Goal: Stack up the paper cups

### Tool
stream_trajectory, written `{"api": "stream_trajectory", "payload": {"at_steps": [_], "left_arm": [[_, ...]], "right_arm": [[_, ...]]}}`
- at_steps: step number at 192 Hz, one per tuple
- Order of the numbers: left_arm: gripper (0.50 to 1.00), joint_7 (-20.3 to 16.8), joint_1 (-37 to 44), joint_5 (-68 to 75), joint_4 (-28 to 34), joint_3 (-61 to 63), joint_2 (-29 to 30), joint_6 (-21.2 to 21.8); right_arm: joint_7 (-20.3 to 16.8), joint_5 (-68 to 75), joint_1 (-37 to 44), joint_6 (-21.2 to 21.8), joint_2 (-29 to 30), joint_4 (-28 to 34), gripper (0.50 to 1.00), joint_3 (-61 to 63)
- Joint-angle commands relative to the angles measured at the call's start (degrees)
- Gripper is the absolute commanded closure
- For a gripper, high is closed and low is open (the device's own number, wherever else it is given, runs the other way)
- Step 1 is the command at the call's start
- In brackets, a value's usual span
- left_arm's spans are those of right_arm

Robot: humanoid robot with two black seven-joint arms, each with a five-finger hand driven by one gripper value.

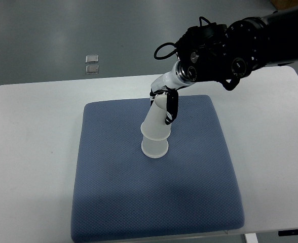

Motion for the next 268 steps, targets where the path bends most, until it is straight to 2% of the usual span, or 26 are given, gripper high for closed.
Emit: {"api": "stream_trajectory", "payload": {"at_steps": [1, 15, 30, 53, 131, 191, 250, 268], "left_arm": [[0.500, -0.1, 0.0, 0.0, 0.0, 0.0, 0.0, 0.0], [0.500, 0.0, 0.0, 0.0, 0.0, 0.0, 0.0, 0.0], [0.500, 0.0, 0.0, 0.0, 0.0, 0.0, 0.0, 0.0], [0.500, 0.0, 0.0, 0.0, 0.0, 0.0, 0.0, 0.0], [0.500, 0.0, -0.1, 0.0, -0.2, 0.0, 0.0, 0.0], [0.500, 0.0, 0.0, 0.0, -0.2, 0.0, 0.0, 0.0], [0.500, 0.0, 0.0, 0.0, -0.2, 0.1, 0.0, 0.0], [0.500, 0.0, 0.0, 0.0, -0.2, 0.1, 0.0, 0.0]], "right_arm": [[0.1, 0.0, -0.4, -0.5, 0.0, 0.0, 0.726, 0.1], [0.1, 0.0, -0.5, -0.7, 0.0, 0.0, 0.715, 0.1], [0.2, 0.1, -0.8, -0.7, 0.0, -0.1, 0.673, 0.3], [0.3, 0.1, -1.1, -0.7, 0.0, -0.3, 0.640, 0.5], [0.4, 1.6, -1.3, -0.7, 0.0, -0.7, 0.634, 0.8], [0.5, 1.9, -2.3, -0.9, 0.0, -0.9, 0.611, 1.0], [0.6, 2.6, -4.9, -3.0, 0.0, -3.1, 0.611, 3.3], [0.6, 3.2, -6.2, -3.0, -4.9, -3.7, 0.611, 5.1]]}}
